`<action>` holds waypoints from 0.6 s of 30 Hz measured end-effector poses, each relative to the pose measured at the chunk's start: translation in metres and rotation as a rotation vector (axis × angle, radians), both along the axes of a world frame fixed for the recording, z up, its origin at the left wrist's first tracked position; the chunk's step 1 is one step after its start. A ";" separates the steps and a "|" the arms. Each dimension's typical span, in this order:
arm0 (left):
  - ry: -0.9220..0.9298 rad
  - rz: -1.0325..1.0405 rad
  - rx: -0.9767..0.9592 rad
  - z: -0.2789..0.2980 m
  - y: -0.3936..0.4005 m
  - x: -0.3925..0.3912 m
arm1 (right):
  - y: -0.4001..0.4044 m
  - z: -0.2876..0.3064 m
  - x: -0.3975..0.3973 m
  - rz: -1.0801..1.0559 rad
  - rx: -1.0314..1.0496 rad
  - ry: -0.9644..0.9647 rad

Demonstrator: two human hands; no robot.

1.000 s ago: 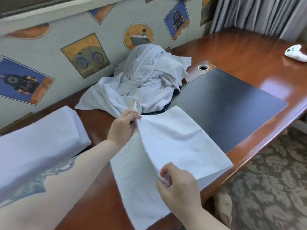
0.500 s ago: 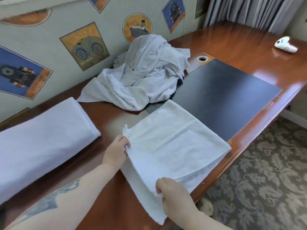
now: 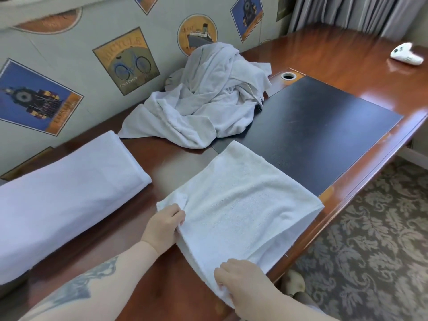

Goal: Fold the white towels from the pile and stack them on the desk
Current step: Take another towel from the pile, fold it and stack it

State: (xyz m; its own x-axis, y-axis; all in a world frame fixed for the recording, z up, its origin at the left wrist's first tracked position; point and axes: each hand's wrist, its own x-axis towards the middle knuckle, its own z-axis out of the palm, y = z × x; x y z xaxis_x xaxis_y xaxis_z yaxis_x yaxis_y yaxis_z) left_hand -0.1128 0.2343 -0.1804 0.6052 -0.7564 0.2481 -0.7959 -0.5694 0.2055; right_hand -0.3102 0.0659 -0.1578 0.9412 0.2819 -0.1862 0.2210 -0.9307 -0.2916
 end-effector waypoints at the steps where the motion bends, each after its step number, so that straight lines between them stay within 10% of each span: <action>1: -0.001 0.001 0.010 -0.001 0.001 0.003 | 0.003 -0.002 0.000 -0.018 -0.050 -0.008; 9: 0.095 0.217 -0.055 -0.006 0.018 0.007 | -0.007 -0.009 -0.008 0.093 -0.186 -0.070; 18: 0.771 1.223 -0.736 -0.002 -0.010 0.020 | -0.015 -0.002 -0.011 0.217 -0.163 -0.256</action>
State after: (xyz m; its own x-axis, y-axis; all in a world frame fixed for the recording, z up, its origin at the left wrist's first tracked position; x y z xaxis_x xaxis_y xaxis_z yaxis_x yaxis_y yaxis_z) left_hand -0.0925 0.2242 -0.1827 0.8694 0.3832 -0.3120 0.4502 -0.3539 0.8198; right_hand -0.3216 0.0511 -0.1600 0.8845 0.4664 -0.0111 0.4653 -0.8836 -0.0530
